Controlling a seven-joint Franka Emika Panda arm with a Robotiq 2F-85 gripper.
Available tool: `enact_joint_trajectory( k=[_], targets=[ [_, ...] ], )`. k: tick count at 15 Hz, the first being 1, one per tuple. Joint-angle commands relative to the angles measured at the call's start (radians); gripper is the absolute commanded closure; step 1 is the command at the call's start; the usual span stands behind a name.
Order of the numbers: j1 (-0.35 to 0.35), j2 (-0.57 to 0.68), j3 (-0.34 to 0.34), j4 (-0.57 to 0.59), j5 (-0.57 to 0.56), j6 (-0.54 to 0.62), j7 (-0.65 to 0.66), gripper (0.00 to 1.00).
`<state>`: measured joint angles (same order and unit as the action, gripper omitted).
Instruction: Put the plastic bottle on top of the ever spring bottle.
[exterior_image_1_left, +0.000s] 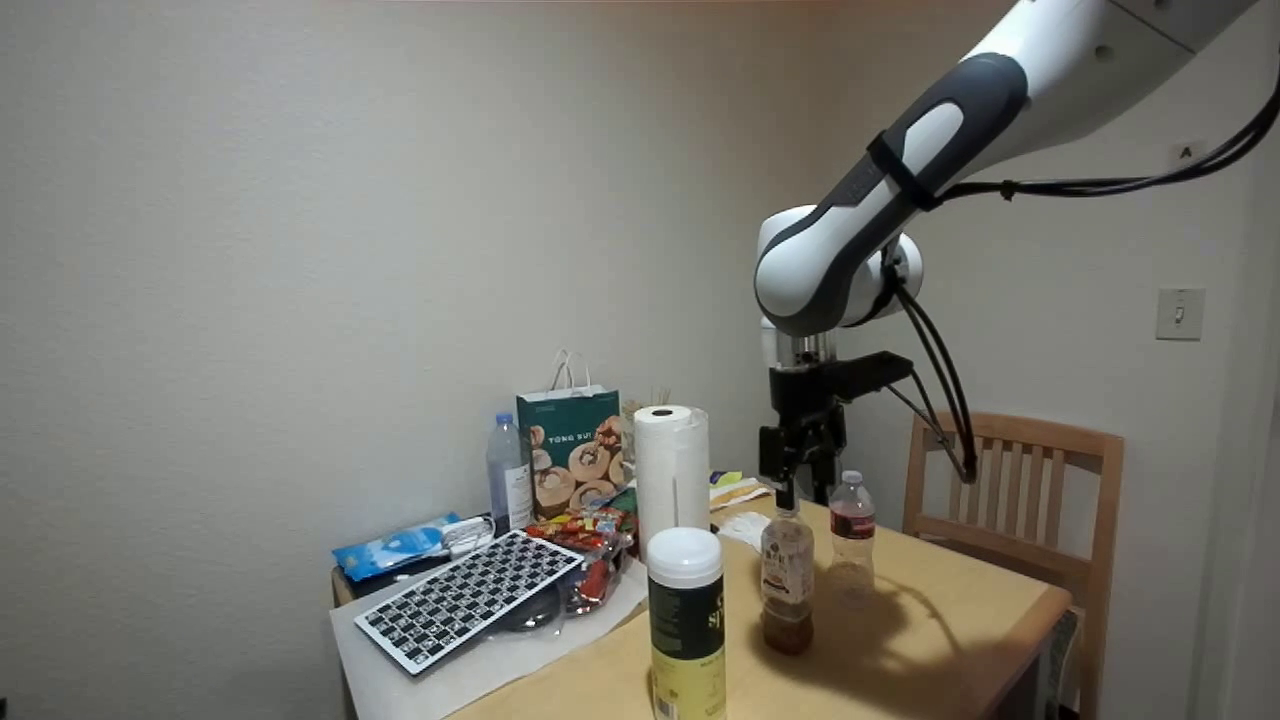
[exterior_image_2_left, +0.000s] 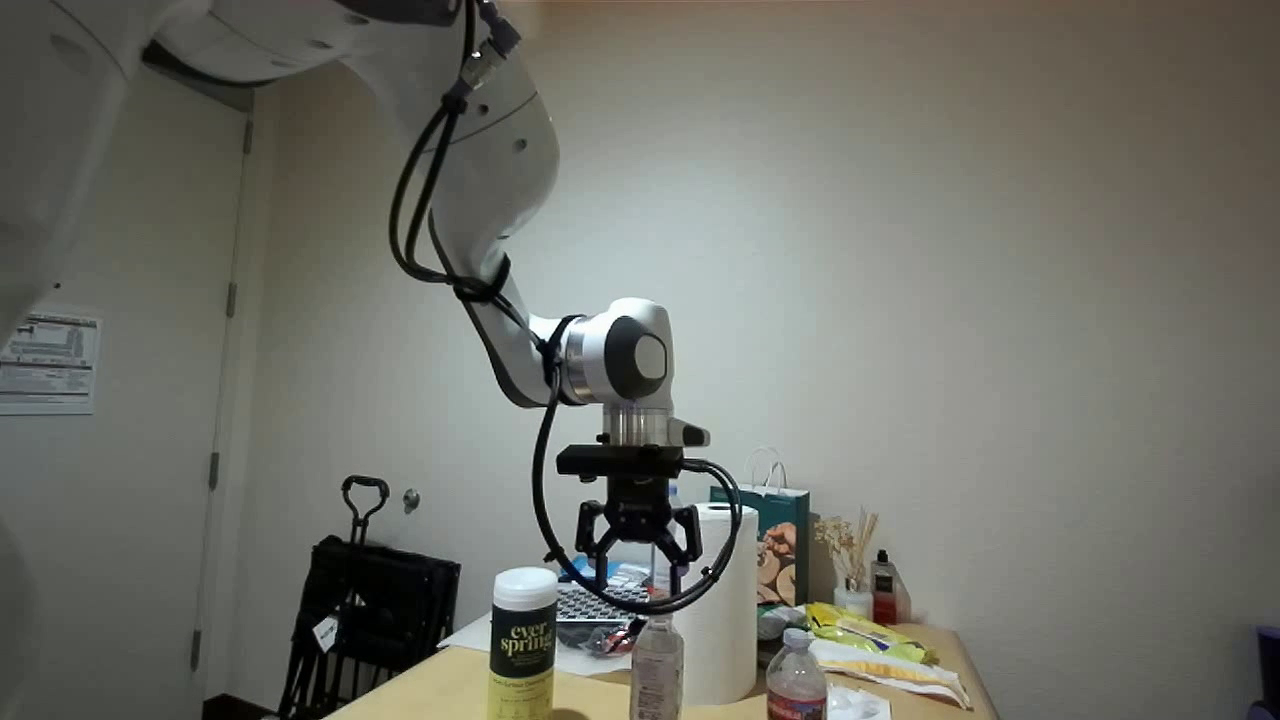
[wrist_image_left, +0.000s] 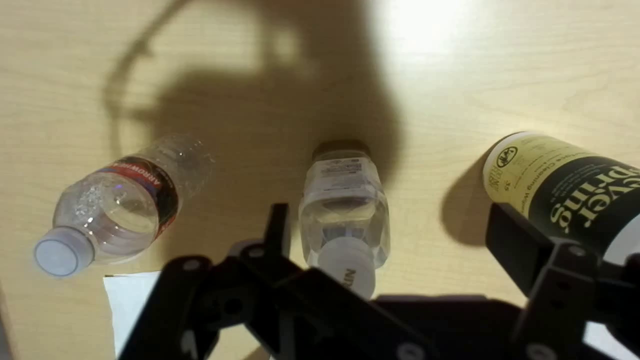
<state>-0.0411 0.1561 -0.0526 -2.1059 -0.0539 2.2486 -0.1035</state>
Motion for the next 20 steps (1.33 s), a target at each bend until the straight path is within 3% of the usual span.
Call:
enact_joint_trajectory(
  k=[1, 9, 10, 19, 20],
  targets=[
    [-0.020, 0.069, 0.011, 0.069, 0.033, -0.001, -0.099, 0.00],
    [-0.037, 0.198, 0.032, 0.192, 0.043, -0.029, -0.205, 0.00],
    [-0.040, 0.208, 0.033, 0.203, 0.043, -0.030, -0.210, 0.20],
    [-0.035, 0.228, 0.020, 0.231, 0.001, -0.037, -0.175, 0.80],
    [-0.029, 0.226, 0.014, 0.233, -0.011, -0.042, -0.155, 0.35]
  ],
)
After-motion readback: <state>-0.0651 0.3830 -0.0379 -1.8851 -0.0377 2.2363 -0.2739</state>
